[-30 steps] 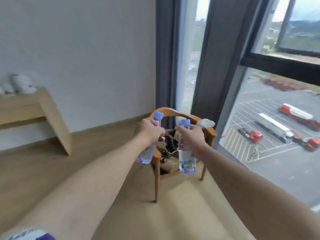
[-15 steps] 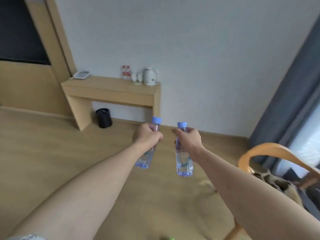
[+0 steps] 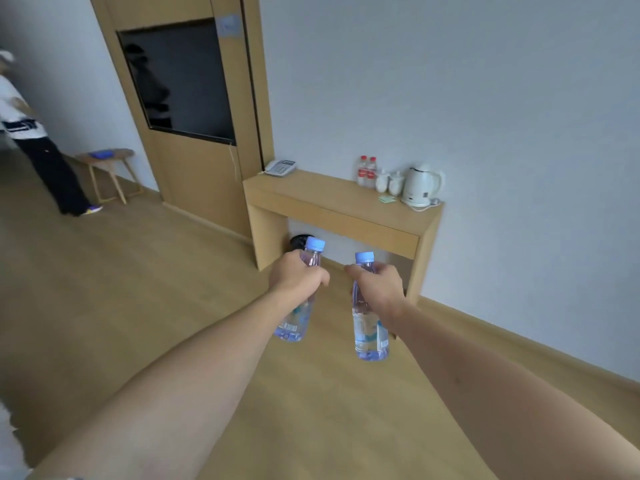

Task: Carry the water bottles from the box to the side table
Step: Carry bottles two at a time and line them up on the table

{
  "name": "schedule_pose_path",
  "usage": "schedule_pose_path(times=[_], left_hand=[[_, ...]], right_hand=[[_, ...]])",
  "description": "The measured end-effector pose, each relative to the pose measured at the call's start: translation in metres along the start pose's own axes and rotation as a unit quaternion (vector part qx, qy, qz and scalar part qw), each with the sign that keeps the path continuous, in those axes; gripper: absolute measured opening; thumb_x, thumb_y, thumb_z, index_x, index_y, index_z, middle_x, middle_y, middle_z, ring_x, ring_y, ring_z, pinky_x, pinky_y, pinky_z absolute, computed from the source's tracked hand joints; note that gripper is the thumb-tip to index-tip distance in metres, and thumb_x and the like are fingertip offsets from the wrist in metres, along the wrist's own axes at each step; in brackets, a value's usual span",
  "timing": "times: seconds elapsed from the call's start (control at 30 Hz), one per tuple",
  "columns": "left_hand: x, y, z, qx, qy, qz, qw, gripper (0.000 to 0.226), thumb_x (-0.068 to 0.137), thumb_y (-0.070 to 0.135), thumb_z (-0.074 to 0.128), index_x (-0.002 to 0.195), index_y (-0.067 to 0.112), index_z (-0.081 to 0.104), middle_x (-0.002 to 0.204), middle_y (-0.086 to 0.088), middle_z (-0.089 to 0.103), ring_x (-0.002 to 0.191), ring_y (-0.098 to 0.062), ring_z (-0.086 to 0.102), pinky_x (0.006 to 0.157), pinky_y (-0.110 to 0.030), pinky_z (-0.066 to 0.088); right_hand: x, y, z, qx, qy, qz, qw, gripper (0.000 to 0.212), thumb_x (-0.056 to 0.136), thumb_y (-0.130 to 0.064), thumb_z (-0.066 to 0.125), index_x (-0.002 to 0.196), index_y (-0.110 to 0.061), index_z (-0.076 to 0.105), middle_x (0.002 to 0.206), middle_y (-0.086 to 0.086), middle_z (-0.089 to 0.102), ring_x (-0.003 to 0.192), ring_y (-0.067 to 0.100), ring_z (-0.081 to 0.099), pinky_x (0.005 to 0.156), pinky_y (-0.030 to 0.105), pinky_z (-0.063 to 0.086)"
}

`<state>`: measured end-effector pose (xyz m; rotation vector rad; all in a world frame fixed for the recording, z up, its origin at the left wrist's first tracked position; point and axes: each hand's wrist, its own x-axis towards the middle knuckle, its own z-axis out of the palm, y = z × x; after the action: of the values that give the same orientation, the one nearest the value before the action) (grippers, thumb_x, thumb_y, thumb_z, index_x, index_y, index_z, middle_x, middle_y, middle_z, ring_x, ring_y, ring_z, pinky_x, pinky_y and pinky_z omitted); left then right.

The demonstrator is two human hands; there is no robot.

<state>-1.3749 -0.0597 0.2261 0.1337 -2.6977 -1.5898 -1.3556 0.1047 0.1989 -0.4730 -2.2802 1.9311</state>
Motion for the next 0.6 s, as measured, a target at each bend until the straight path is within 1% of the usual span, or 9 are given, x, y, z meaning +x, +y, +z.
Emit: schedule_pose_path(times=[0.07,0.17,0.23,0.3,0.37,0.47,0.53,0.6], left_hand=[[0.03,0.002,0.002,0.002,-0.002,-0.001,1.0,0.026,0.046,0.027,0.072,0.062,0.025,0.051,0.048,0.015,0.054,0.051,-0.014,0.056,0.05,-0.023,0.038],[0.079,-0.005,0.006,-0.004,-0.003,-0.008,1.0,0.025,0.047,0.026,0.071,0.065,0.023,0.053,0.052,0.012,0.059,0.051,-0.013,0.058,0.052,-0.023,0.039],[0.116,-0.013,0.008,-0.008,-0.009,-0.018,1.0,0.025,0.047,0.026,0.069,0.066,0.022,0.054,0.052,0.009,0.063,0.048,-0.013,0.058,0.052,-0.023,0.041],[0.157,-0.023,0.008,-0.006,-0.02,-0.023,1.0,0.026,0.047,0.027,0.068,0.068,0.022,0.054,0.053,0.006,0.065,0.048,-0.014,0.059,0.054,-0.024,0.043],[0.204,-0.031,0.007,-0.009,-0.019,-0.021,1.0,0.025,0.049,0.026,0.069,0.066,0.023,0.052,0.05,0.01,0.06,0.05,-0.014,0.057,0.054,-0.025,0.043],[0.276,-0.036,0.003,-0.025,-0.026,-0.018,0.999,0.029,0.049,0.024,0.071,0.061,0.025,0.044,0.042,0.016,0.048,0.042,-0.008,0.048,0.053,-0.024,0.037],[0.323,-0.034,-0.001,-0.017,-0.042,-0.011,0.999,0.029,0.049,0.025,0.072,0.062,0.024,0.045,0.046,0.016,0.05,0.045,-0.009,0.049,0.052,-0.024,0.037],[0.37,-0.028,-0.006,-0.006,-0.05,-0.002,0.999,0.027,0.049,0.025,0.072,0.067,0.022,0.053,0.059,0.013,0.058,0.055,-0.013,0.056,0.054,-0.025,0.042]], right_hand=[[0.033,-0.004,0.015,-0.007,-0.013,0.007,1.0,0.029,0.073,-0.037,0.072,0.076,-0.01,0.062,0.057,0.004,0.064,0.046,0.021,0.059,0.047,0.03,0.055],[0.082,-0.006,0.039,-0.023,-0.022,0.012,0.999,0.03,0.073,-0.039,0.071,0.076,-0.011,0.062,0.059,0.004,0.065,0.045,0.018,0.06,0.044,0.026,0.051],[0.116,-0.007,0.058,-0.023,-0.03,0.014,0.999,0.03,0.073,-0.039,0.072,0.076,-0.011,0.061,0.058,0.004,0.064,0.046,0.02,0.06,0.044,0.029,0.054],[0.152,-0.007,0.078,-0.025,-0.035,0.017,0.999,0.03,0.074,-0.038,0.073,0.078,-0.01,0.061,0.059,0.005,0.061,0.049,0.022,0.059,0.049,0.037,0.059],[0.191,-0.009,0.098,-0.025,-0.036,0.018,0.999,0.03,0.076,-0.037,0.073,0.08,-0.01,0.061,0.063,0.007,0.06,0.053,0.023,0.06,0.053,0.041,0.06],[0.251,-0.017,0.129,-0.041,-0.027,0.012,0.999,0.028,0.078,-0.036,0.073,0.078,-0.011,0.061,0.066,0.009,0.06,0.057,0.024,0.06,0.051,0.035,0.058],[0.289,-0.027,0.147,-0.05,-0.017,0.012,0.999,0.027,0.079,-0.035,0.072,0.073,-0.012,0.059,0.063,0.007,0.06,0.056,0.023,0.059,0.052,0.033,0.056],[0.326,-0.041,0.163,-0.047,-0.003,0.014,0.999,0.027,0.078,-0.035,0.072,0.072,-0.013,0.058,0.062,0.006,0.059,0.055,0.022,0.058,0.051,0.033,0.055]])
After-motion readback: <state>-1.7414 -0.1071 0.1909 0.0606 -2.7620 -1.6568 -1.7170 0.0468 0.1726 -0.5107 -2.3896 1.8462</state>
